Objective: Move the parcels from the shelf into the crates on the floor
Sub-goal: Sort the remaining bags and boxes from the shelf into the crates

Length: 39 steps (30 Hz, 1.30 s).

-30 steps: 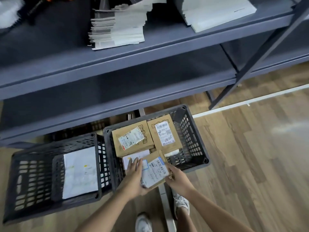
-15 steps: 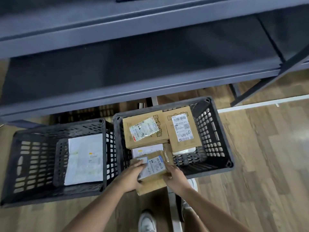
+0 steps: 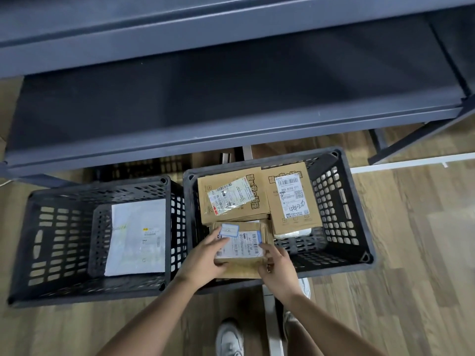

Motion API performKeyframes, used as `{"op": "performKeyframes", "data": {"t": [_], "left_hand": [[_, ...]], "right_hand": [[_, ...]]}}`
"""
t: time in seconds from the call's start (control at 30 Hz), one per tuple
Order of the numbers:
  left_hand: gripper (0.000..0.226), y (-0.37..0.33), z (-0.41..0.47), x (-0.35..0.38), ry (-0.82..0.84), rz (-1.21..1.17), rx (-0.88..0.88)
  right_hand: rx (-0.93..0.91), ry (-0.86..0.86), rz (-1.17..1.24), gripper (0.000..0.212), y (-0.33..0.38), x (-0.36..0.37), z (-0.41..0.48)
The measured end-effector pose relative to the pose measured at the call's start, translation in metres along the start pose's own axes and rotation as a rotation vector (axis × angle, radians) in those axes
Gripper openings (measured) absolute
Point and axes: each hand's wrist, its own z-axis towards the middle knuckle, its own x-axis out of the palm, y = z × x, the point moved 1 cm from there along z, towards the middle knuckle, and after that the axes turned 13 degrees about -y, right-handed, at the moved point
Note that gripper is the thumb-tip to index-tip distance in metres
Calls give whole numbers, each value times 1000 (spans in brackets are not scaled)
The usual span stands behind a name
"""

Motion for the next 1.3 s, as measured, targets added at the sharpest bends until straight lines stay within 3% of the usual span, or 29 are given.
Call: {"op": "performKeyframes", "data": {"t": [0.17,0.27,0.33,0.47,0.63,0.73,0.9,1.1,1.3], "left_hand": [[78,-3,-3,-9,-58,42,27],[70,-6,-2,-5,-62,56,1],[62,-4,1,-1,-67,92,-1],[72,6,7,12,-56,163,-27],[79,12,5,15,-92,154,-60],[77,7,3,11,-122,86,-79],[83,-19,10,5,-207,-20,-84],[83,-62,37,16,-224,-63,-46],[81,-102,62,32,-106,-133,-9]], "right_hand": [[-42,-32,52,44,7,0,2],[-52,-36,48,43,9,-1,7],[-69,12,9,46,7,0,12],[-84,212,-102,62,3,6,19],[-97,232,-142,63,-1,13,24],[-32,121,-21,59,1,13,24],[-45,-212,34,45,2,-9,21],[-12,-347,47,52,-5,-40,33],[5,-456,79,53,-26,-66,52]]}}
